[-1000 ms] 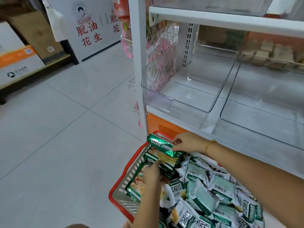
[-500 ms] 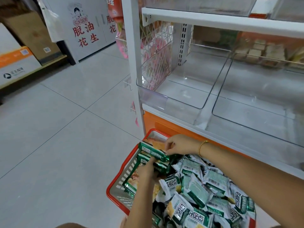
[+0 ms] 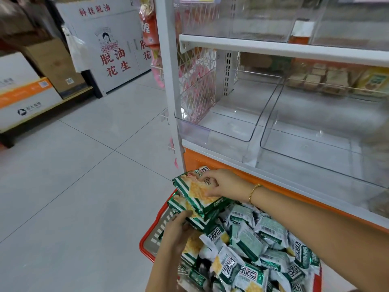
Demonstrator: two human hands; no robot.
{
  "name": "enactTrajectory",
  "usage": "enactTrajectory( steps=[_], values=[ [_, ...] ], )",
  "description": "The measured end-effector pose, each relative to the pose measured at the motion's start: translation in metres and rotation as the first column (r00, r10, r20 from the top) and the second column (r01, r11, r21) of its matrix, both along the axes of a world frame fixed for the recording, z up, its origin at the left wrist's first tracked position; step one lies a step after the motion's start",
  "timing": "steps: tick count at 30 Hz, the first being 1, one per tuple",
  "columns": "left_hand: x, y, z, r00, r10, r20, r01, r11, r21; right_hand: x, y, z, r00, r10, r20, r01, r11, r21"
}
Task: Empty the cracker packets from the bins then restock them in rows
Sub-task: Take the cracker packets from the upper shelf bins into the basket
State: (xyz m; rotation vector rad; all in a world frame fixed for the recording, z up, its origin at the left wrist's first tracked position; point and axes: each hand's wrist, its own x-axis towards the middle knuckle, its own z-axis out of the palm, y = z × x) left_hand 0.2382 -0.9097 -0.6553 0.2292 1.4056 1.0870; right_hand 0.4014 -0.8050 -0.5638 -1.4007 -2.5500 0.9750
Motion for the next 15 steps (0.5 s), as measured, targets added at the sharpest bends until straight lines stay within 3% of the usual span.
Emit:
enactTrajectory(
  steps=[3, 6, 9, 11, 15],
  values=[
    [-0.002, -0.005, 0.019, 0.999, 0.020, 0.041, -0.022, 0.997, 0.067, 0.000, 0.006, 0.021, 0.996, -0.085, -0.024, 0.087, 0.991, 0.097],
    [-0.007, -0.005, 0.041, 0.999, -0.021, 0.037, 0.015, 0.988, 0.151, 0.008, 0.004, 0.047, 0.989, -0.146, -0.027, 0.143, 0.986, -0.084],
    [-0.012, -0.006, 0.065, 0.994, -0.103, 0.024, 0.095, 0.968, 0.233, 0.018, -0.001, 0.068, 0.984, -0.060, -0.170, -0.002, 0.939, -0.344],
    [-0.013, -0.006, 0.083, 0.984, -0.177, -0.004, 0.171, 0.944, 0.282, 0.024, -0.006, 0.082, 0.967, -0.044, -0.250, -0.057, 0.922, -0.383],
    [0.000, -0.006, 0.115, 0.978, -0.196, 0.074, 0.154, 0.913, 0.379, 0.041, -0.011, 0.107, 0.951, -0.065, -0.301, -0.060, 0.919, -0.390]
  ],
)
